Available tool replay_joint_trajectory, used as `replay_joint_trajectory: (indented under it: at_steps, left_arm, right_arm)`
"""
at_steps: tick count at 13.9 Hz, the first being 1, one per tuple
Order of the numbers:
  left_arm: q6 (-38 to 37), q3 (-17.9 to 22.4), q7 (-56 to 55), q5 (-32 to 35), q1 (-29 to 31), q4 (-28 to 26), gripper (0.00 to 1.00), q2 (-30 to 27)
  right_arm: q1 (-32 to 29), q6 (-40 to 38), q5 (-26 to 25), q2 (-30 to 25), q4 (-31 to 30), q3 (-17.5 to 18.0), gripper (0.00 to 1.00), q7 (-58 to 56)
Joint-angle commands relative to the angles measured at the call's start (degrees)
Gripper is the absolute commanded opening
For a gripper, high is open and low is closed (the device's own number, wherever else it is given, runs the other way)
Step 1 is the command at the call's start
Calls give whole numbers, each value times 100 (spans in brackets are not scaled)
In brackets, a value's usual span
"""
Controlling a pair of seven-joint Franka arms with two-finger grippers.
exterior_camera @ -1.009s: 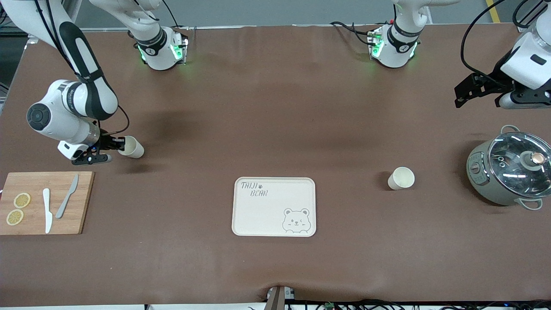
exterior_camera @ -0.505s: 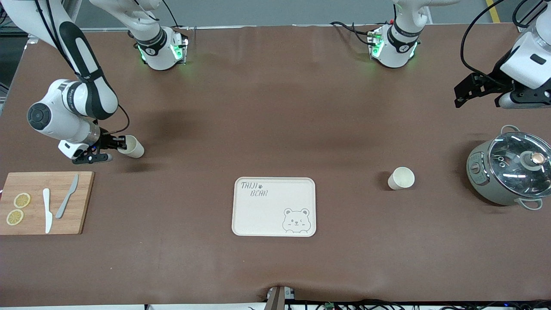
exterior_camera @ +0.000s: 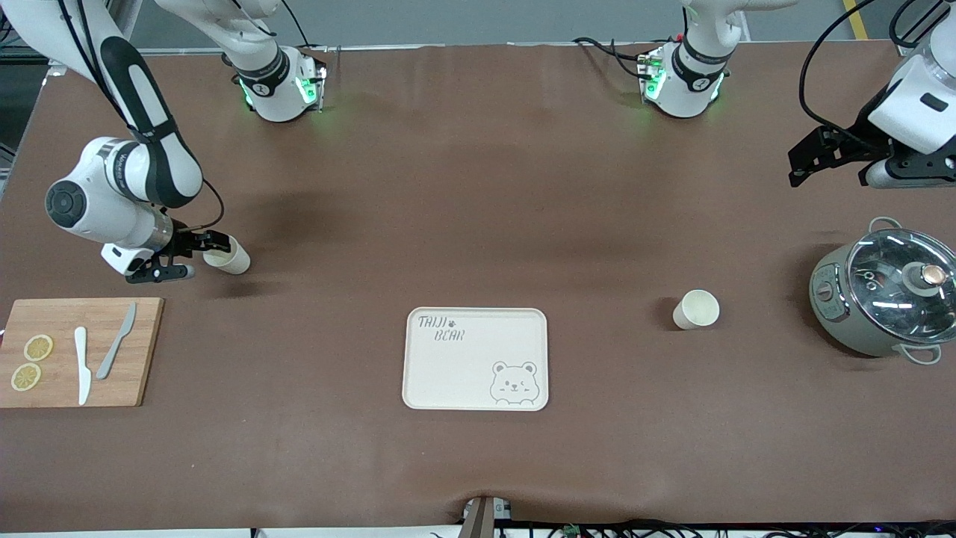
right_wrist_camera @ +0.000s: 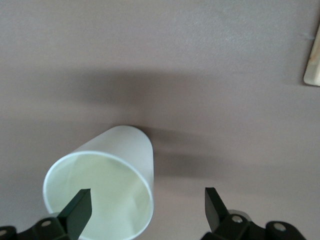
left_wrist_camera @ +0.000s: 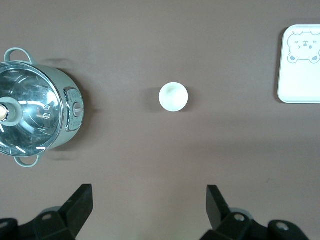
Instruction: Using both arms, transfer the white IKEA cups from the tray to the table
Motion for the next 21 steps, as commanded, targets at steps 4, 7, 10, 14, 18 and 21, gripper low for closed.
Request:
replay_joint_trajectory:
  at_steps: [4,7,10,14,18,21]
  left_arm:
    - [-42,-8,133,-119,10,63,100,-23]
    - [-42,-8,124,-110,10,72,100,-5]
    - [-42,-8,124,-110,10,115,100,3]
    - [-42,-8,124,-110,10,186,100,21]
    - [-42,-8,124,-110,10,177,100,21]
    - [-42,-8,124,-110,19,177,100,12]
  right_arm:
    - [-124,-2063,-65,-150,1568,92,100,44]
    - [-80,-2943,-47,-37,2720,127,100,53]
    - [-98,-4004,6,472,4405,180,100,0]
    - [-63,-4905,-82,799,5956,215,100,0]
    - [8,-4941,-12,694,6362,233,100,0]
    - [156,-5282,6,211,6239,67,100,123]
